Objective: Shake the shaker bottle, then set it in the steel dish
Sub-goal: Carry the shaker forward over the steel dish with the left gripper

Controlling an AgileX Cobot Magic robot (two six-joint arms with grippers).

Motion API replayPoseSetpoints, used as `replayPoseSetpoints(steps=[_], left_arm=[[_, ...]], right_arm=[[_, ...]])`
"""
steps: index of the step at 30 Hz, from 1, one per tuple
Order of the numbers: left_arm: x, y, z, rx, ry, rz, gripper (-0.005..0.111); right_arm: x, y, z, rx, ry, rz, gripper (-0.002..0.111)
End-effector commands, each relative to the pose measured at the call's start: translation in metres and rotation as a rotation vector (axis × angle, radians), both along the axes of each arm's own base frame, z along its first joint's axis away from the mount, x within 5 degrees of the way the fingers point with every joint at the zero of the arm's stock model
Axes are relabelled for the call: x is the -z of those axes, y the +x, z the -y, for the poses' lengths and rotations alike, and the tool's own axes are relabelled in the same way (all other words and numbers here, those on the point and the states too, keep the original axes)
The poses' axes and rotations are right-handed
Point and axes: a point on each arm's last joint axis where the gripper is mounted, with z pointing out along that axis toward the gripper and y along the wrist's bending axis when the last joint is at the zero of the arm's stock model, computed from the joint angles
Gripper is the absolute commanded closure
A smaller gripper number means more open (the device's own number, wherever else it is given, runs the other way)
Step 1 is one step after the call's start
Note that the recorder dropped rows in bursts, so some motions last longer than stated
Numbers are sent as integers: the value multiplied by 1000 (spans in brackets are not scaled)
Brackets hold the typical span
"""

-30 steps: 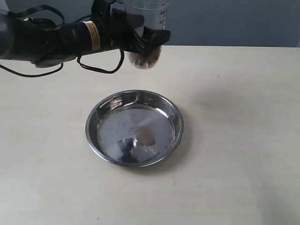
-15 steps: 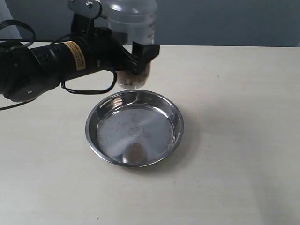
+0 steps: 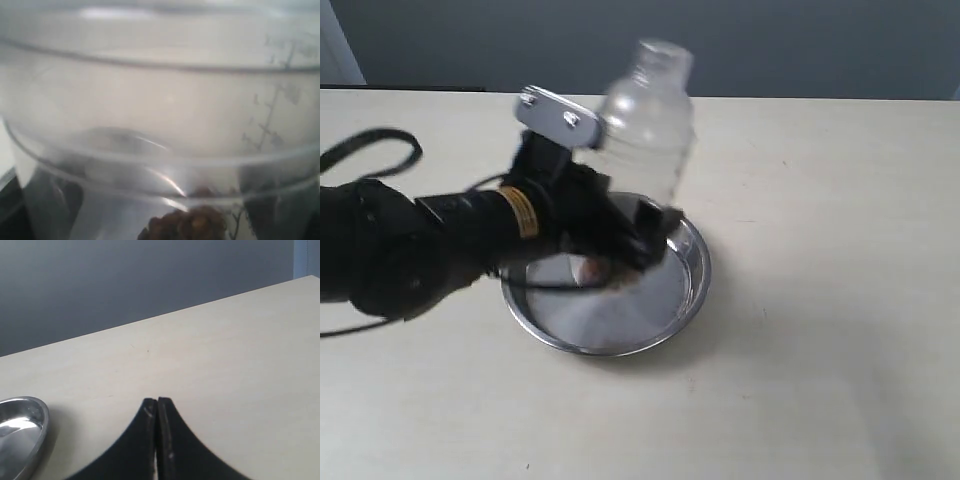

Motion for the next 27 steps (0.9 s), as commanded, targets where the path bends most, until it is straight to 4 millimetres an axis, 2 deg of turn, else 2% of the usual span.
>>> replayPoseSetpoints(steps=[1, 2, 3, 4, 5, 7, 8, 10, 11, 12, 14, 15, 17, 18, 20, 21, 24, 26, 27], left_arm=[[-16, -28, 20, 302, 199, 146, 106], [-15, -30, 19, 316, 229, 145, 106], [-12, -18, 7, 195, 164, 88, 106], [-7, 0, -15, -66, -12, -31, 106], [-5, 2, -19, -97, -22, -57, 106], [-10, -20, 1, 189, 187, 81, 106], [-11, -20, -2, 204, 197, 112, 106], [-8, 4, -33, -124, -25, 12, 106], [-5, 7, -39, -202, -75, -44, 106], [-6, -1, -30, -94, 7, -29, 106], [-12, -30, -3, 264, 258, 133, 106], [-14, -32, -1, 260, 227, 143, 106], [-12, -11, -22, -19, 21, 32, 106], [-10, -10, -24, -72, -16, -9, 106], [-10, -25, -7, 148, 150, 68, 106], [-9, -30, -2, 200, 173, 81, 106], [1, -24, -8, 85, 59, 28, 106], [-15, -17, -5, 65, -38, 124, 106], [-38, -17, -1, 94, -103, 216, 106]], right_arm=[[-1, 0, 0, 6, 0, 14, 109], [-1, 0, 0, 6, 0, 14, 109], [-1, 0, 0, 6, 0, 14, 109], [-1, 0, 0, 6, 0, 14, 109], [-1, 0, 0, 6, -3, 14, 109], [-1, 0, 0, 6, 3, 15, 109], [-1, 0, 0, 6, 3, 15, 109], [-1, 0, 0, 6, 3, 15, 109], [-1, 0, 0, 6, 3, 15, 109], [-1, 0, 0, 6, 3, 15, 109], [-1, 0, 0, 6, 0, 15, 109], [-1, 0, 0, 6, 0, 15, 109], [-1, 0, 0, 6, 0, 15, 109], [-1, 0, 0, 6, 0, 15, 109], [-1, 0, 0, 6, 0, 15, 109], [-1, 0, 0, 6, 2, 15, 109], [-1, 0, 0, 6, 2, 15, 109], [-1, 0, 0, 6, 2, 15, 109], [-1, 0, 0, 6, 2, 15, 109]])
